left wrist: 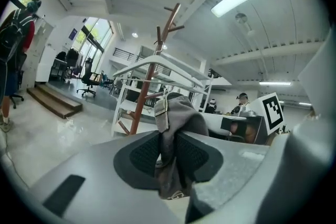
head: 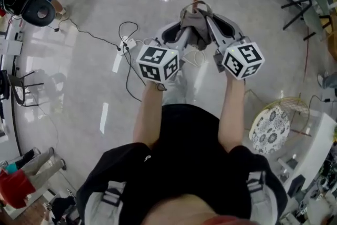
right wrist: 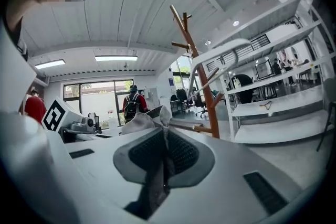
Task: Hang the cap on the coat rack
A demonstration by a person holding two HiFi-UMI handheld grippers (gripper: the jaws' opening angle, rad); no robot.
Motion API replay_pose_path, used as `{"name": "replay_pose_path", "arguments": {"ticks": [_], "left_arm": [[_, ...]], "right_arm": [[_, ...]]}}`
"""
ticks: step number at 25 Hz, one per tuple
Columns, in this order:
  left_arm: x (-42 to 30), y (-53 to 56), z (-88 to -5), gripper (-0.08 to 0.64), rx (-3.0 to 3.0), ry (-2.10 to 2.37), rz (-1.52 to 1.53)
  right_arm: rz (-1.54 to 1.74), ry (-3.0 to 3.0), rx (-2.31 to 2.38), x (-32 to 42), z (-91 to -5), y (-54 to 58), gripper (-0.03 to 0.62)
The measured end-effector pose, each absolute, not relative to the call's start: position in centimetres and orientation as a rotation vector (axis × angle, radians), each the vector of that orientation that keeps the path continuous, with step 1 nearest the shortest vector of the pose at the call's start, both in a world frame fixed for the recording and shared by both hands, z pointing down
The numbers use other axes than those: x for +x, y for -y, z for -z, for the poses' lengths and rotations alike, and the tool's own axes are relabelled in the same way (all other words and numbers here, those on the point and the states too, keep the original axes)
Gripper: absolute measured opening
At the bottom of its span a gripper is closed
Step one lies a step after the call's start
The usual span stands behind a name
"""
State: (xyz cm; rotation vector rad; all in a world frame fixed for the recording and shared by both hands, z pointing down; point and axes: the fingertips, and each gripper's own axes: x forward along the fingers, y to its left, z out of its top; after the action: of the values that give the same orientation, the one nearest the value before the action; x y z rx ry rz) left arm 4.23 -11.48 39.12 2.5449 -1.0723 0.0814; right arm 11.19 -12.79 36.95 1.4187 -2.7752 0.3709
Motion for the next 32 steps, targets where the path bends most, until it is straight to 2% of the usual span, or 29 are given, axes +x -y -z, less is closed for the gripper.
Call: {"name": "replay_pose_path", "arguments": {"ticks": [11, 32], "left_arm": [[0.6, 24.0, -44.1, 0.08, 2.453, 1.014, -0.149], [2.0, 31.0, -49.1, 0.08, 2.415, 1.114, -0.364]], "right_arm": [[-0.518, 2.638, 1.41, 7.4, -41.8, 25.2, 0.025], [-0.623, 2.453, 1.541, 8.9, -47.1, 32.7, 0.026]]}}
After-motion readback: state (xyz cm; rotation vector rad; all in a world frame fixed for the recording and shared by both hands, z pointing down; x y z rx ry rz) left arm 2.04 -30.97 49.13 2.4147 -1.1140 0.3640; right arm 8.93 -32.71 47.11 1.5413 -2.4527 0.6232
